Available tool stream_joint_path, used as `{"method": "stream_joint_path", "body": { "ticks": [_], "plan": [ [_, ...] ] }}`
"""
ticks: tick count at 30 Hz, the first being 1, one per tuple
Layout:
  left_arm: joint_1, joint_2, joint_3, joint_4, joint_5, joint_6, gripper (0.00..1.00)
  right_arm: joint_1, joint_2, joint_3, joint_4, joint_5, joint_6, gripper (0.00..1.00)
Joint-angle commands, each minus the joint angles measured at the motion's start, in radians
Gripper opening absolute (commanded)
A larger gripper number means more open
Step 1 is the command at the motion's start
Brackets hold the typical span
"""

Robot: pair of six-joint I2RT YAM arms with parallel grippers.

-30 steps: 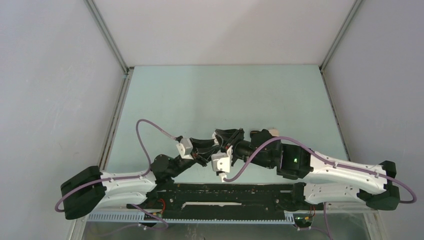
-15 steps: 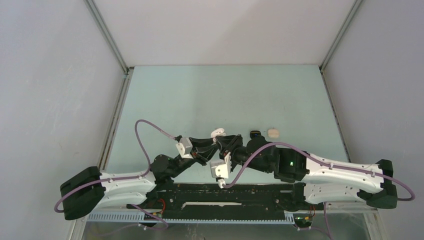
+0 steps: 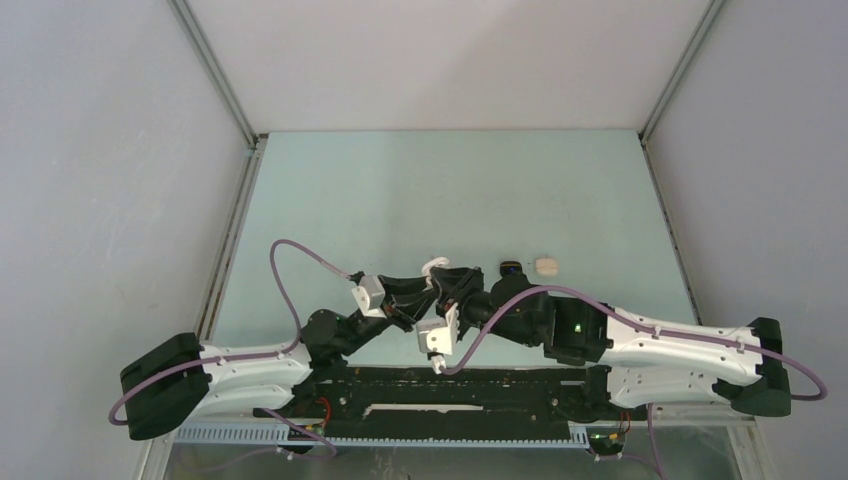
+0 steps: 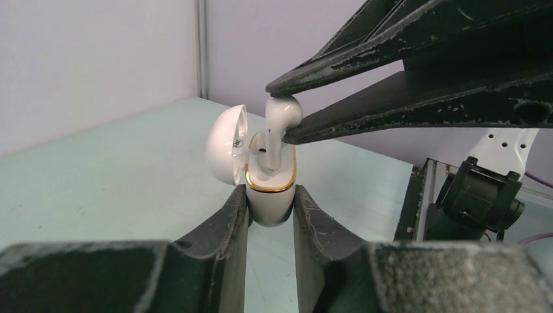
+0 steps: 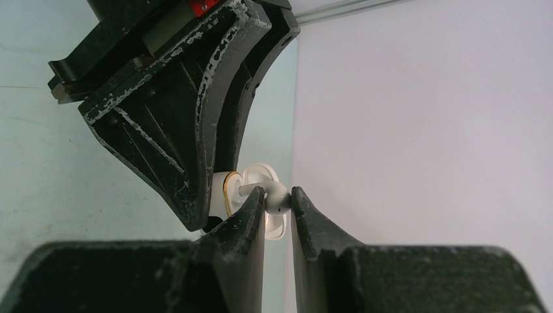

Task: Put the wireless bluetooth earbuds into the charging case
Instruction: Insert the left earbud into the left side groove of the charging case.

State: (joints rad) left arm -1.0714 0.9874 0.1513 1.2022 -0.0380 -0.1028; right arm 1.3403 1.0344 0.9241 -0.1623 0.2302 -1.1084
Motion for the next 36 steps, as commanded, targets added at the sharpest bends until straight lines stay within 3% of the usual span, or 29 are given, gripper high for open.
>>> {"method": "stream_joint_path", "body": {
  "ticks": [1,23,26,36],
  "plan": [
    [-0.005,-0.002,-0.001,0.047,0.016,0.027,0.0,0.007,0.01,-0.003,0.056,0.017,-0.003,0.0],
    [-0.005,-0.023,-0.019,0.063,-0.006,0.032,0.0,0.01,0.038,-0.002,-0.029,0.002,0.017,0.0],
    [-0.005,-0.016,-0.019,0.068,-0.007,0.032,0.0,0.013,0.038,-0.002,-0.048,-0.002,0.023,0.04],
    [-0.005,-0.011,-0.023,0.075,-0.01,0.034,0.0,0.02,0.04,0.019,-0.102,-0.016,0.053,0.34]
  ]
}}
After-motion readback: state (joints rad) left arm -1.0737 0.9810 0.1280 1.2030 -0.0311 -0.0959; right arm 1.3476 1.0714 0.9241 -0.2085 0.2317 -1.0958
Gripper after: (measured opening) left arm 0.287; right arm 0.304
